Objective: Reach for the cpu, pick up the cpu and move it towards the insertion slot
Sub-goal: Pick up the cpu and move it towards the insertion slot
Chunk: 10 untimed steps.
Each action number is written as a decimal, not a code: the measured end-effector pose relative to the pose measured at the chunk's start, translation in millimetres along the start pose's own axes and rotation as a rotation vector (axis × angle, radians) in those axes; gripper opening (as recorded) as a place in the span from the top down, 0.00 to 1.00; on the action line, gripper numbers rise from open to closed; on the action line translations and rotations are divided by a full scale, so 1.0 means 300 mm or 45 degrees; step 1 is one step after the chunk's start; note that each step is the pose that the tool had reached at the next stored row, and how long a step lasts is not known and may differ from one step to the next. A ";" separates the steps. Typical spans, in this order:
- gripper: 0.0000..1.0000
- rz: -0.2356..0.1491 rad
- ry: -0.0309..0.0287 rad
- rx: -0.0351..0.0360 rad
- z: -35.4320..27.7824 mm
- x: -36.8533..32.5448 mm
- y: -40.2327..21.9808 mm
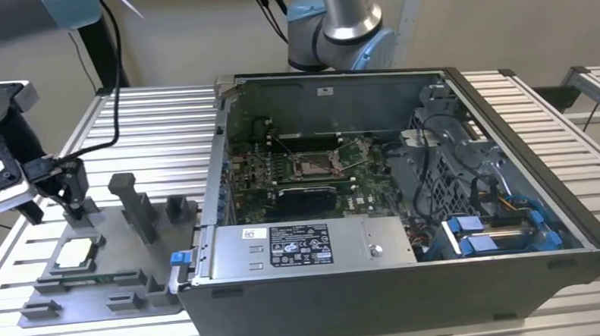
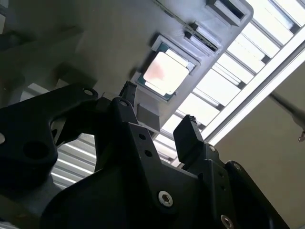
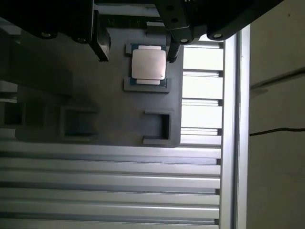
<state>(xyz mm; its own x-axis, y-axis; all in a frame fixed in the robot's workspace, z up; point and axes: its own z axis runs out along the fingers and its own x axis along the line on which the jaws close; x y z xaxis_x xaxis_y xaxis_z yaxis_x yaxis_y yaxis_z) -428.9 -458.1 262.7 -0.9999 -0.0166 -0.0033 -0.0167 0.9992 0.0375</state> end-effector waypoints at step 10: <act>0.00 0.001 0.0000 0.0000 0.060 0.000 -0.010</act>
<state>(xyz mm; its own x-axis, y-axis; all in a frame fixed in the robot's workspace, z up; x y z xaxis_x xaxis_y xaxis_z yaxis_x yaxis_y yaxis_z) -428.9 -460.3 244.5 -0.9999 -0.0155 -0.0032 -0.0156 0.9992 0.0375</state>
